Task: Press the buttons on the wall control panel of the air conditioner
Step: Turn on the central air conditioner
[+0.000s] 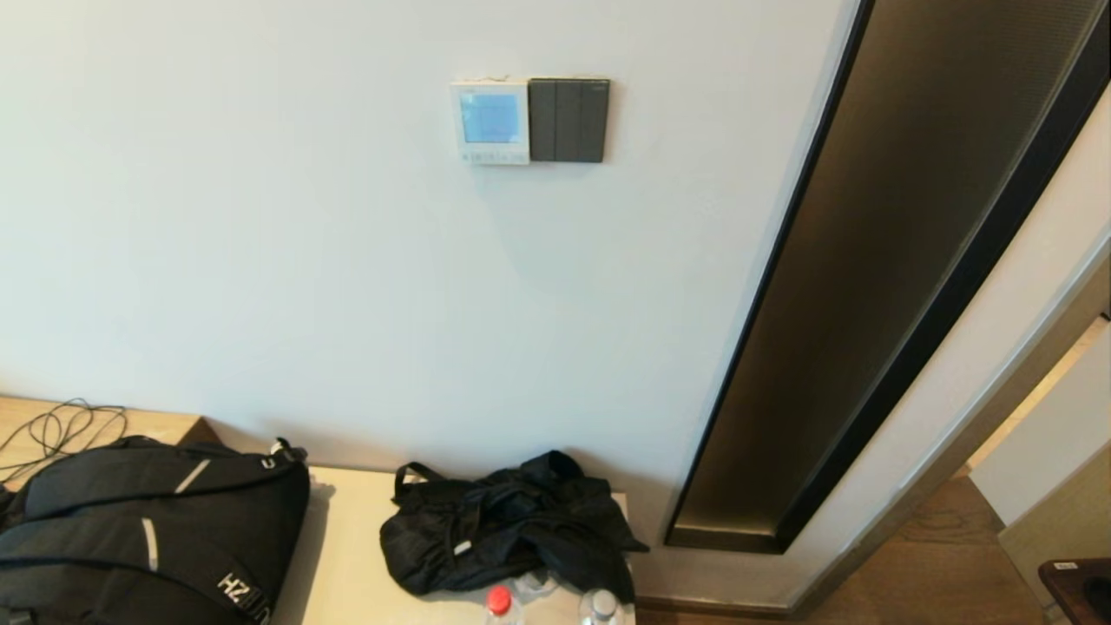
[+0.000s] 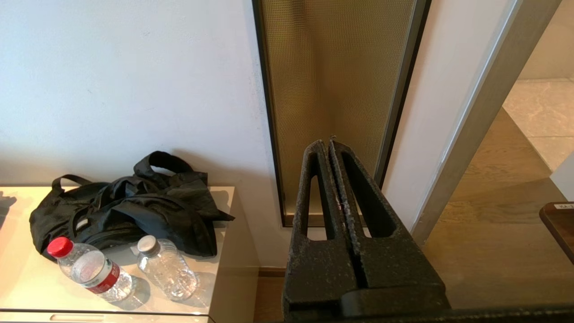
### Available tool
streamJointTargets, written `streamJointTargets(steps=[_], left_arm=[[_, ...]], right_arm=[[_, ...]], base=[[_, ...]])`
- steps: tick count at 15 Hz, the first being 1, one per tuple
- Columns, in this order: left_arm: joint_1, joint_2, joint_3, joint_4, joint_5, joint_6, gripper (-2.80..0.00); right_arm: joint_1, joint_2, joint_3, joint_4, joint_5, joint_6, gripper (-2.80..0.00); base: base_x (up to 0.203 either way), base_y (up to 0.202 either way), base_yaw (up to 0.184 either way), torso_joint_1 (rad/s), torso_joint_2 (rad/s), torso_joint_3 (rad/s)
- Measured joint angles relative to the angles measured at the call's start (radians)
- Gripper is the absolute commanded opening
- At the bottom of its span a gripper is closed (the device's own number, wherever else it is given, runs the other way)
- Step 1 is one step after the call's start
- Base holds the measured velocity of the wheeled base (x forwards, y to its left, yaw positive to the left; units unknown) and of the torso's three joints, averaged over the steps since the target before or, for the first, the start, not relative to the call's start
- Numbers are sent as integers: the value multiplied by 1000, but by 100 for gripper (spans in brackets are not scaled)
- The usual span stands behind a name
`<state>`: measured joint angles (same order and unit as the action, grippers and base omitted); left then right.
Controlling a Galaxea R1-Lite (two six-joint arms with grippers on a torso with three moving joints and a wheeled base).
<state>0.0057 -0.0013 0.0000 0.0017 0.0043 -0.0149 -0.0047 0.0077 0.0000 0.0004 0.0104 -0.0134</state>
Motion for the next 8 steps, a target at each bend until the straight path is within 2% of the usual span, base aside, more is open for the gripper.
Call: streamJointTargets(steps=[8], left_arm=[[0,0,0,-1,0,-4,-280]], right_arm=[[0,0,0,0,0,0,-280]], base=[[0,0,0,0,0,0]])
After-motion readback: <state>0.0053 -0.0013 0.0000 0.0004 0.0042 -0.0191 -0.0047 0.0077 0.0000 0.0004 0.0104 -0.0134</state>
